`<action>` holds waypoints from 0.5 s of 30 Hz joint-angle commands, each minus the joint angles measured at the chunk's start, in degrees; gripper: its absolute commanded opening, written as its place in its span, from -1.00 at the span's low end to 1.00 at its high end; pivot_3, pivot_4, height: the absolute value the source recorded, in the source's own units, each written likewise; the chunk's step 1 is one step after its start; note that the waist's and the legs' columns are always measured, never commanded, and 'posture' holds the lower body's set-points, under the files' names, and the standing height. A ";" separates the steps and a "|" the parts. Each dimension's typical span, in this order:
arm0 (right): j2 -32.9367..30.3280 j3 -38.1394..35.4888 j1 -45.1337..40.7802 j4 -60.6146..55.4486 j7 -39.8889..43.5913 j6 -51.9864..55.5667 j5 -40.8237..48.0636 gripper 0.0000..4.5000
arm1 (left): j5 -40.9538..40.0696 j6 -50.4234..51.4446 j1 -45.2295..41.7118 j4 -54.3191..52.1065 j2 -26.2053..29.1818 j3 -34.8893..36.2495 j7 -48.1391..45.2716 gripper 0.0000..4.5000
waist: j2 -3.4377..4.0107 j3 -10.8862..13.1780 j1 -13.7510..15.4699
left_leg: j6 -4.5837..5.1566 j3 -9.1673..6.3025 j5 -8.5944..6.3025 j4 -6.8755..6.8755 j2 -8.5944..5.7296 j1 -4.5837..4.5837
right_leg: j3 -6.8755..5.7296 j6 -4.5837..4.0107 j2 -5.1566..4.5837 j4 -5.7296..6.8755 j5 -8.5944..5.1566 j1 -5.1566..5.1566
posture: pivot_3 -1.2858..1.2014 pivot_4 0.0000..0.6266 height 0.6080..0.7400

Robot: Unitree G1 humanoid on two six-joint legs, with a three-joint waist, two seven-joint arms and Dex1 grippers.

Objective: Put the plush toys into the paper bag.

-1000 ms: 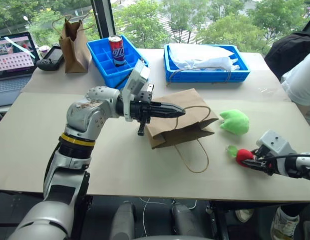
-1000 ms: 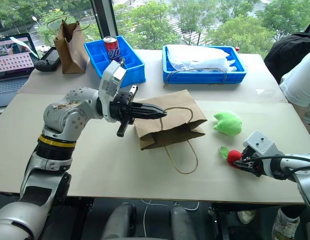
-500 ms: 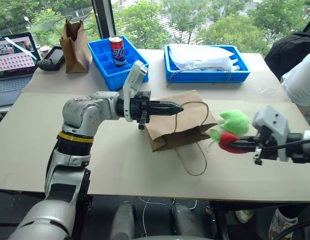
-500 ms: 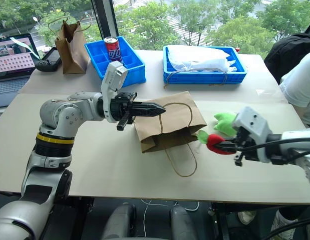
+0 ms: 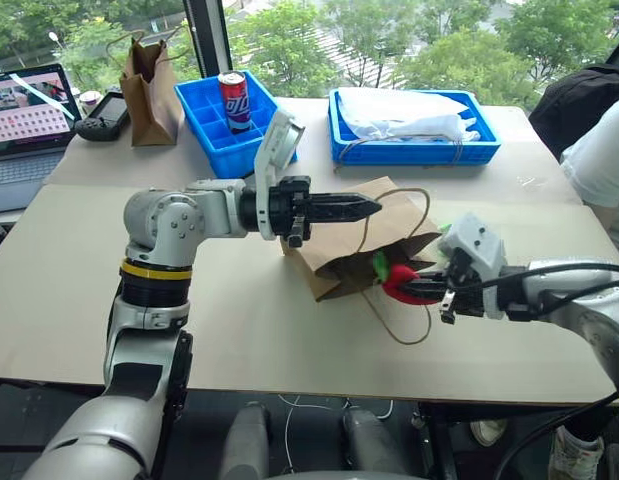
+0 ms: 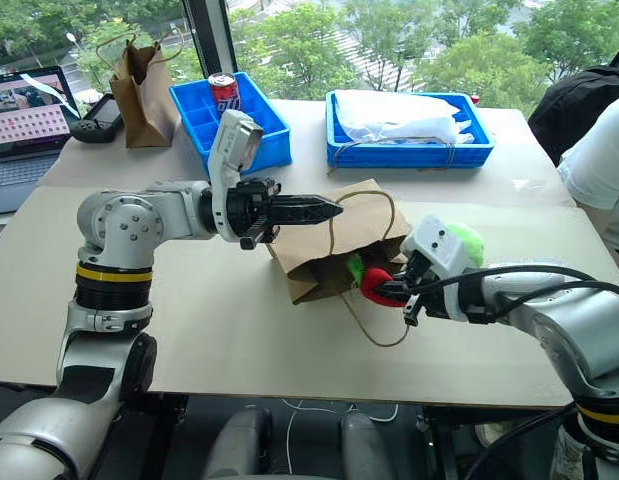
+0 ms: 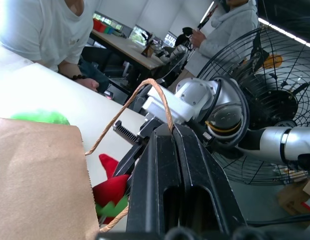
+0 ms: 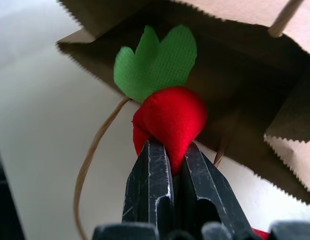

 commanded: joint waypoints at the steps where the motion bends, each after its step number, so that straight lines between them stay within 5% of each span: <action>1: 4.10 1.92 -3.50 3.28 -5.37 1.66 -2.78 -0.98 | -3.63 2.55 -1.27 -2.94 -1.51 2.49 4.49 -1.00 | 0.00 0.00 0.00 | 0.00 0.00 0.00 0.00 0.00 0.00 | 0.00 0.00 0.00 0.01 0.00 0.00 | 0.03 -0.52 0.02; 7: 19.03 -4.21 -4.60 9.17 -13.12 6.08 1.03 -0.98 | -9.22 6.74 -0.45 -4.95 -4.30 5.10 10.27 -1.00 | -0.01 0.01 0.00 | 0.00 -0.03 0.00 -0.04 -0.02 -0.02 | 0.01 -0.05 0.01 0.00 0.03 -0.03 | 0.03 -0.52 0.02; 15: 45.87 -22.10 -3.02 14.55 -30.10 10.02 11.16 -0.98 | -11.08 6.63 1.38 -6.42 -5.40 5.07 14.35 -1.00 | -0.01 -0.01 0.08 | -0.11 -0.08 0.06 -0.15 -0.03 -0.04 | 0.01 -0.07 0.01 0.05 0.04 -0.08 | 0.03 -0.52 0.02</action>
